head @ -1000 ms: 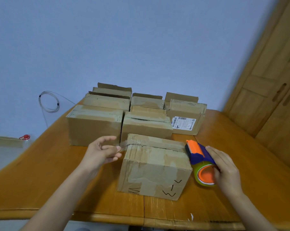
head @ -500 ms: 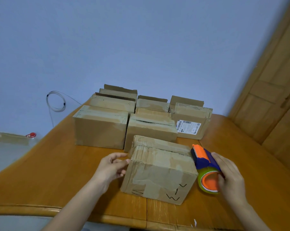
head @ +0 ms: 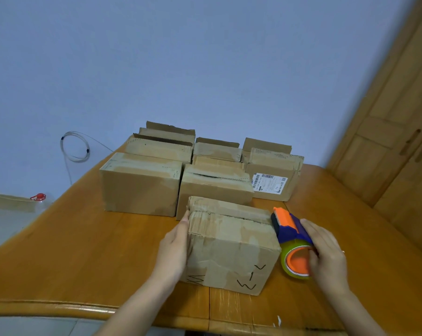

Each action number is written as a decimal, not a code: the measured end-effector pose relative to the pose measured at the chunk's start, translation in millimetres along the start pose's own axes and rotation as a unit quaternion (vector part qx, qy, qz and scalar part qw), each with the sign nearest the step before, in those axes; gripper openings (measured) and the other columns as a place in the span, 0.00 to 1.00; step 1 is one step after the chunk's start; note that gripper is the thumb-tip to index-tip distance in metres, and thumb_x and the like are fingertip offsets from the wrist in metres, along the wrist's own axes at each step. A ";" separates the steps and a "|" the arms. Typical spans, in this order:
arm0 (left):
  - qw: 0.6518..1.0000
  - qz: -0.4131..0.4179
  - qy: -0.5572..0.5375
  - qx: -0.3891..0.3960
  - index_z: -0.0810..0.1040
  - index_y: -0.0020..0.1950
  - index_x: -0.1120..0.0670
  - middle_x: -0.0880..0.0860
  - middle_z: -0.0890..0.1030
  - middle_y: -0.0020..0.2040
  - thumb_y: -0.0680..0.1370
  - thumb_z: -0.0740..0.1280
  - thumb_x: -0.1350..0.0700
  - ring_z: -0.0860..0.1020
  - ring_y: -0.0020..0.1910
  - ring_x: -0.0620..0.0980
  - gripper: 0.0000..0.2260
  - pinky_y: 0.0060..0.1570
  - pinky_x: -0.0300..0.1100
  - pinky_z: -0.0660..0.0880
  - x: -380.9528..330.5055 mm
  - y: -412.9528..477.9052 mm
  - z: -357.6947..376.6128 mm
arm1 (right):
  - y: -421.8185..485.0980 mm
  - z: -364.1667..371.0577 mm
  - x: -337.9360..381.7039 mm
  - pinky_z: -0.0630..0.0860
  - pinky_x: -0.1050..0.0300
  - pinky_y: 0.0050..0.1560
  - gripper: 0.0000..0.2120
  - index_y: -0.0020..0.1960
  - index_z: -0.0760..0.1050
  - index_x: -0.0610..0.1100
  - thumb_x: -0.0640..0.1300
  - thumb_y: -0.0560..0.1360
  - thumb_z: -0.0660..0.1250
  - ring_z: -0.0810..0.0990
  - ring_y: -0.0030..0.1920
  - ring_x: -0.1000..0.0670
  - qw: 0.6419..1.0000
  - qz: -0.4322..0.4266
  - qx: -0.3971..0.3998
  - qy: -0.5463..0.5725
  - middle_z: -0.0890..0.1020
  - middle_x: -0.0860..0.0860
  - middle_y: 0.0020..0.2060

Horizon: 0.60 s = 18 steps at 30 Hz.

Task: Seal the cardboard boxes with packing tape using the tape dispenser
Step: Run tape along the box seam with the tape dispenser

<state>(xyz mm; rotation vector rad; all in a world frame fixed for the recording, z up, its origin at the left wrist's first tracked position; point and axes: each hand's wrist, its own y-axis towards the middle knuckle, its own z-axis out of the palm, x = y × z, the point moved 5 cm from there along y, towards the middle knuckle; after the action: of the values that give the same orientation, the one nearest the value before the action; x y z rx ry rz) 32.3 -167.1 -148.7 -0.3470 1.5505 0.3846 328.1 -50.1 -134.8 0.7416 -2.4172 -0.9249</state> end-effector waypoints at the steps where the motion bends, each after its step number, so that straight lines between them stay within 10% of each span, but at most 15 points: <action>1: 1.000 -0.017 -0.003 0.005 0.68 0.73 0.42 0.44 0.76 0.64 0.83 0.47 0.43 0.72 0.64 0.45 0.20 0.61 0.40 0.65 1.9 -0.9 0.3 | -2.0 0.9 0.1 0.73 0.48 0.52 0.35 0.63 0.74 0.34 0.18 0.59 0.71 0.70 0.61 0.46 1.000 0.003 -0.001 0.003 0.79 0.38 0.57; 18: 0.995 -0.044 -0.088 0.022 0.75 0.66 0.42 0.46 0.80 0.60 0.83 0.49 0.42 0.76 0.61 0.46 0.19 0.63 0.47 0.71 2.3 -5.1 -4.1 | -17.7 0.1 18.8 0.72 0.62 0.47 0.35 0.69 0.69 0.42 0.24 0.65 0.72 0.72 0.63 0.43 0.998 0.024 -0.021 0.056 0.77 0.40 0.59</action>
<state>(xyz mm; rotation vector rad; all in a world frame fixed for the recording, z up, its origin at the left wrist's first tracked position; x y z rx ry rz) 30.8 -173.4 -151.1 -0.3377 1.3649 0.3034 319.5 -72.9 -143.4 0.6971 -2.3013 -0.8877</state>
